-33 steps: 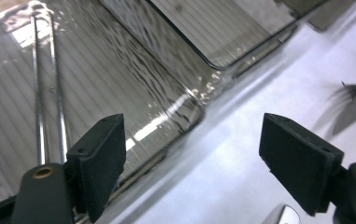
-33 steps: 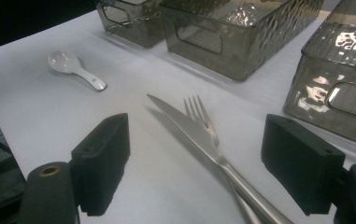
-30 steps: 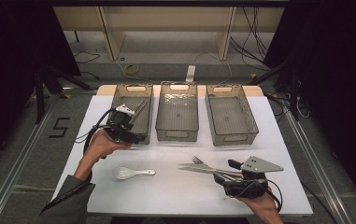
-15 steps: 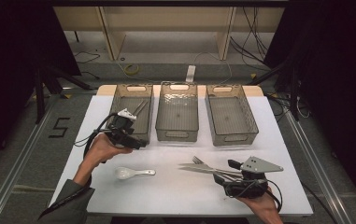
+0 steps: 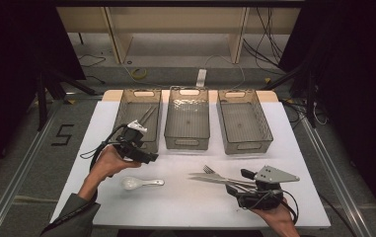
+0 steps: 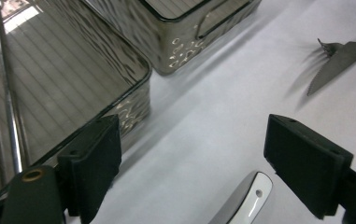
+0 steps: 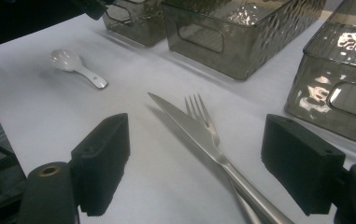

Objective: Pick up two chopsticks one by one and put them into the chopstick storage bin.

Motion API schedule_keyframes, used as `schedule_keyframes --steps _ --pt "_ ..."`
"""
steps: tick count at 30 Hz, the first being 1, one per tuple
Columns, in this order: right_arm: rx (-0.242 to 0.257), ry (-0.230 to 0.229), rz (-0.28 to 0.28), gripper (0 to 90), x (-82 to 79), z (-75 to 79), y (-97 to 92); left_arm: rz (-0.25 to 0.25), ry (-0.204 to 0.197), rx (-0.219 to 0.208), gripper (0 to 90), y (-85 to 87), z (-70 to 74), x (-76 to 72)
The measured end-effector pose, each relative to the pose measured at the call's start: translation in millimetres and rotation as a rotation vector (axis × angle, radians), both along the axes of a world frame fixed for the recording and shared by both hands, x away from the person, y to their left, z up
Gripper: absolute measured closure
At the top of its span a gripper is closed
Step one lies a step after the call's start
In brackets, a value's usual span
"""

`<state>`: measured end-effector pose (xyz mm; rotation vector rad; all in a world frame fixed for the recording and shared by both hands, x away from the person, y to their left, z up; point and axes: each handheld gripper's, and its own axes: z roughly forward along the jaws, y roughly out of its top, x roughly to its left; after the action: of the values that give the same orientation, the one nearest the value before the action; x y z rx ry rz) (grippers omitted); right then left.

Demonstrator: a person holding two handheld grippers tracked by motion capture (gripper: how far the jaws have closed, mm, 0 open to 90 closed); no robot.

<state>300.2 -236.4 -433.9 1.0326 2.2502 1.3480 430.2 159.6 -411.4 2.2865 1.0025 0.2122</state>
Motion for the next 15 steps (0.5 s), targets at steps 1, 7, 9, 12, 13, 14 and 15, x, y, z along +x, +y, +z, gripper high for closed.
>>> schedule_keyframes --steps 1,7,9,12,13,14,15 --pt "0.001 0.000 0.000 24.7 0.0 0.0 -0.2 -0.006 0.001 0.000 18.6 -1.0 -0.4 -0.8" --pt "0.003 0.002 0.001 24.6 0.1 -0.1 -0.8 -0.035 0.007 0.018 18.6 -7.9 -2.6 -7.5" --pt "0.003 0.001 0.001 24.6 0.1 -0.2 -1.1 -0.047 0.007 0.027 18.6 -10.7 -3.7 -9.9" --pt "0.002 0.001 0.000 24.6 -0.1 -0.5 -1.8 -0.063 0.013 0.038 18.5 -14.3 -5.4 -12.9" --pt "0.001 0.001 -0.001 24.6 -0.2 -0.5 -2.0 -0.071 0.018 0.044 18.5 -14.6 -5.5 -13.8" --pt "0.002 0.001 -0.002 24.6 -0.3 -0.4 -2.2 -0.077 0.017 0.050 18.5 -14.9 -5.7 -14.7" --pt "0.002 0.000 -0.003 24.6 -0.3 -0.4 -2.2 -0.077 0.019 0.048 18.5 -15.2 -6.1 -16.0"
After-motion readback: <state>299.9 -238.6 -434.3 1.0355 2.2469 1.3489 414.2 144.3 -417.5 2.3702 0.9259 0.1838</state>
